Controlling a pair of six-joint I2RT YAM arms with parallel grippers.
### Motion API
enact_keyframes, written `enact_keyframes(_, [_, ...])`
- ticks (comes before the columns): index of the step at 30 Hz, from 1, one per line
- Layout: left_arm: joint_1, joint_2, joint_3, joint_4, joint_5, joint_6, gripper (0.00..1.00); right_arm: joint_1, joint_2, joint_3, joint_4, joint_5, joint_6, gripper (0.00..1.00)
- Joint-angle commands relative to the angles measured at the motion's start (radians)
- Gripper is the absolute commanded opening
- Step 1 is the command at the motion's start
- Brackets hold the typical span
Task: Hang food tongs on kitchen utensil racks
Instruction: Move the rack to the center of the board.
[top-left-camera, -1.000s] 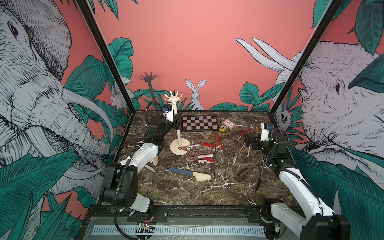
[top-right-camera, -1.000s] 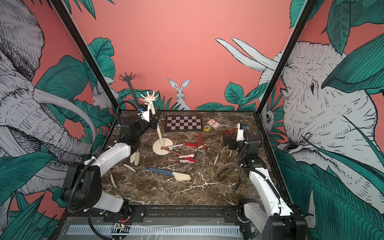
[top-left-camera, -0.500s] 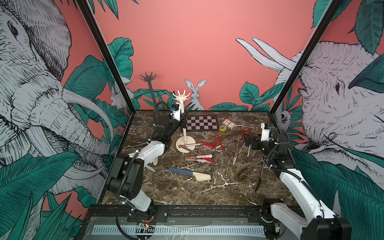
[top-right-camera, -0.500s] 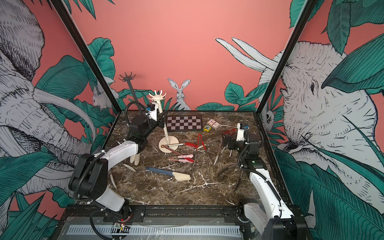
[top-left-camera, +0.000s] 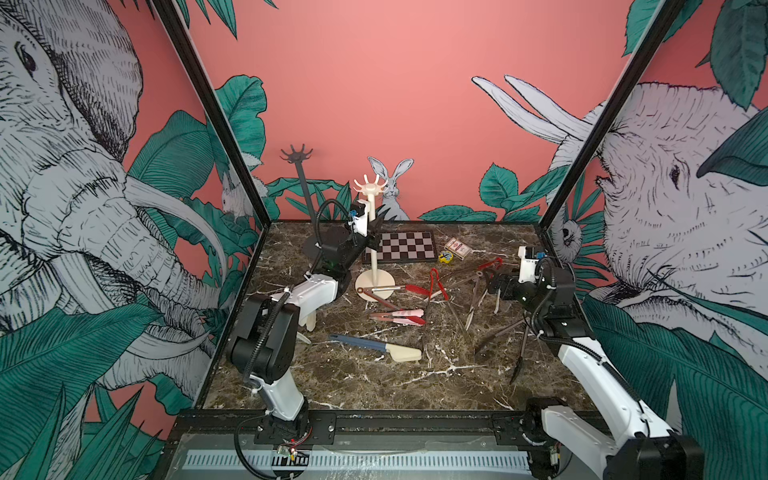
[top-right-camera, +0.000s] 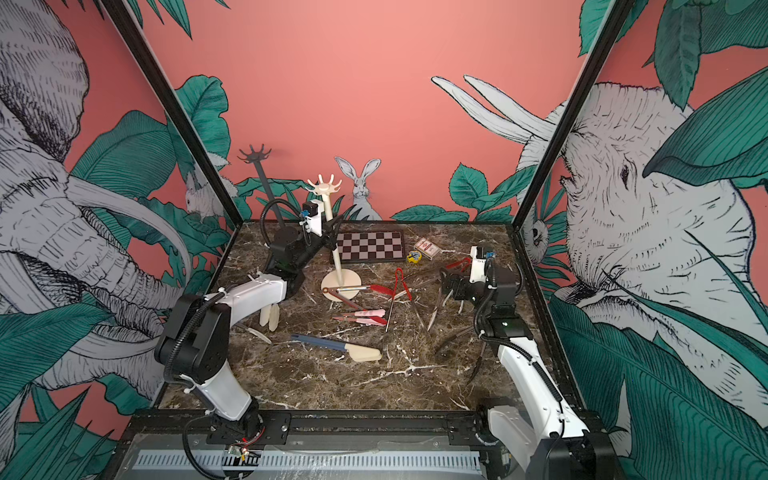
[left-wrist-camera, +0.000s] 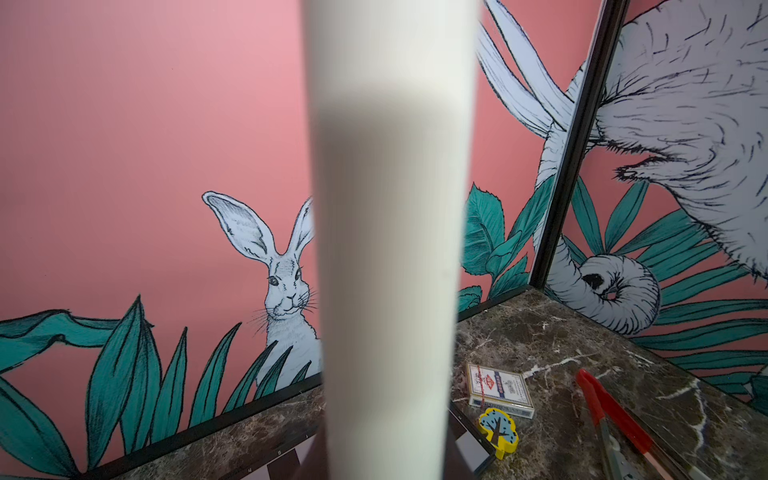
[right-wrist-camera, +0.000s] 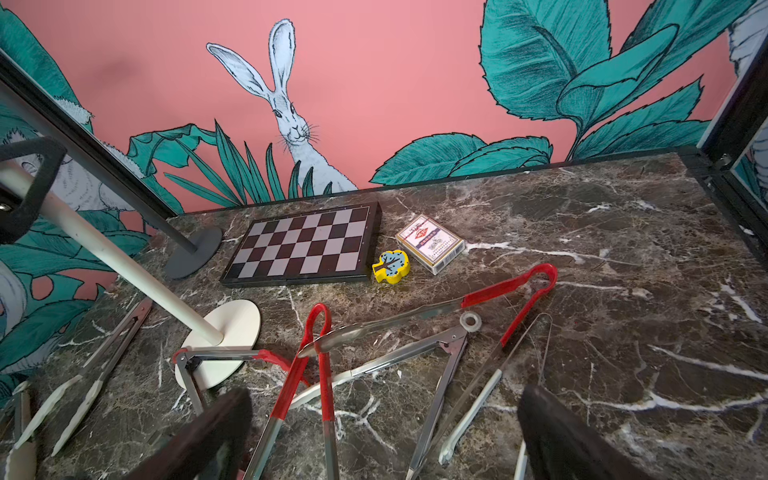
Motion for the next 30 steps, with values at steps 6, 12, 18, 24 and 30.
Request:
enact_keyframes(6, [-0.008, -0.04, -0.025, 0.126, -0.02, -0.06, 0.34, 0.024, 0.002, 0.01, 0.012, -0.012, 0.011, 0.99])
enact_keyframes(12, [-0.008, -0.086, -0.055, 0.102, -0.063, -0.053, 0.7, 0.055, 0.021, 0.035, -0.035, -0.018, 0.011, 0.99])
enact_keyframes(18, [-0.007, -0.17, -0.102, 0.043, -0.117, -0.041, 0.93, 0.104, 0.043, 0.068, -0.093, -0.044, -0.005, 0.98])
enact_keyframes(24, [-0.001, -0.323, -0.174, -0.112, -0.198, -0.031, 0.99, 0.194, 0.081, 0.121, -0.165, -0.062, -0.044, 0.98])
enact_keyframes(30, [0.012, -0.515, -0.255, -0.385, -0.278, -0.04, 0.99, 0.294, 0.167, 0.213, -0.253, -0.093, -0.089, 0.99])
